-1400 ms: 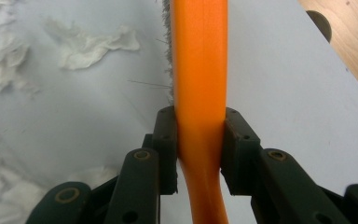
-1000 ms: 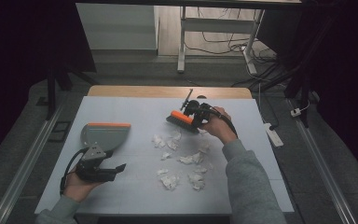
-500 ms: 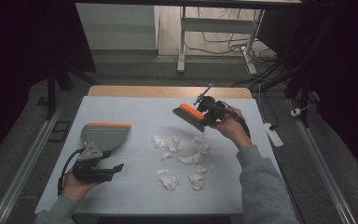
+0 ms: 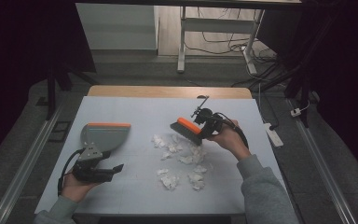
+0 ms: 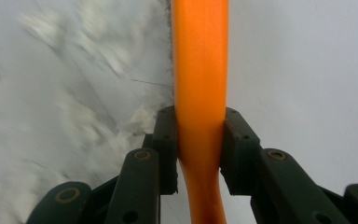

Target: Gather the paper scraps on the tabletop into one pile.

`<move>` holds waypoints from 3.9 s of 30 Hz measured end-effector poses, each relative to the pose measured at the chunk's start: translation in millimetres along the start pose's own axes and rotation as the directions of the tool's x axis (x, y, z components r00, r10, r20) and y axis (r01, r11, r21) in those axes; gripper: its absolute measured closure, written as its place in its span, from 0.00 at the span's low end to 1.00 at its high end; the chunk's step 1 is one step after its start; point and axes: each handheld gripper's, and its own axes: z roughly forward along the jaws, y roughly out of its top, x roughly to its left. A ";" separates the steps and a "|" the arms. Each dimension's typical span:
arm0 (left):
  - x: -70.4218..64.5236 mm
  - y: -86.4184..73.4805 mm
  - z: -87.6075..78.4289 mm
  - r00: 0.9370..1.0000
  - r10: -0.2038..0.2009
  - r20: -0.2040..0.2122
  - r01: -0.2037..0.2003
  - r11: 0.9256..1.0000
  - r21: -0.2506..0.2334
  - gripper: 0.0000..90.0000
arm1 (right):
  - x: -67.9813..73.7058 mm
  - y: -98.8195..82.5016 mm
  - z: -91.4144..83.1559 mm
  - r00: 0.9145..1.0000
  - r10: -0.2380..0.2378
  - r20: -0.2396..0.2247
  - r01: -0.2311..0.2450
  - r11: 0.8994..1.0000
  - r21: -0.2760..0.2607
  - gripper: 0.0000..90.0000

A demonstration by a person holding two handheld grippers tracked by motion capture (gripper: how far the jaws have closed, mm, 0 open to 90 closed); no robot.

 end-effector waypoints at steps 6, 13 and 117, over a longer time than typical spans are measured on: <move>2.9 -2.9 -3.9 1.000 -0.009 -0.004 0.009 1.000 -0.008 0.31 | -8.2 -14.7 -31.1 0.990 0.091 0.106 -0.084 0.994 -0.069 0.78; 1.8 -3.0 -3.4 1.000 -0.007 -0.003 0.007 1.000 -0.007 0.31 | -12.6 -60.2 -40.9 0.957 0.248 0.153 -0.247 0.969 -0.022 0.78; 7.8 -9.0 -2.0 1.000 -0.007 -0.001 0.007 1.000 0.008 0.32 | 57.0 79.4 38.1 0.835 -0.549 -0.038 0.546 0.820 0.172 0.78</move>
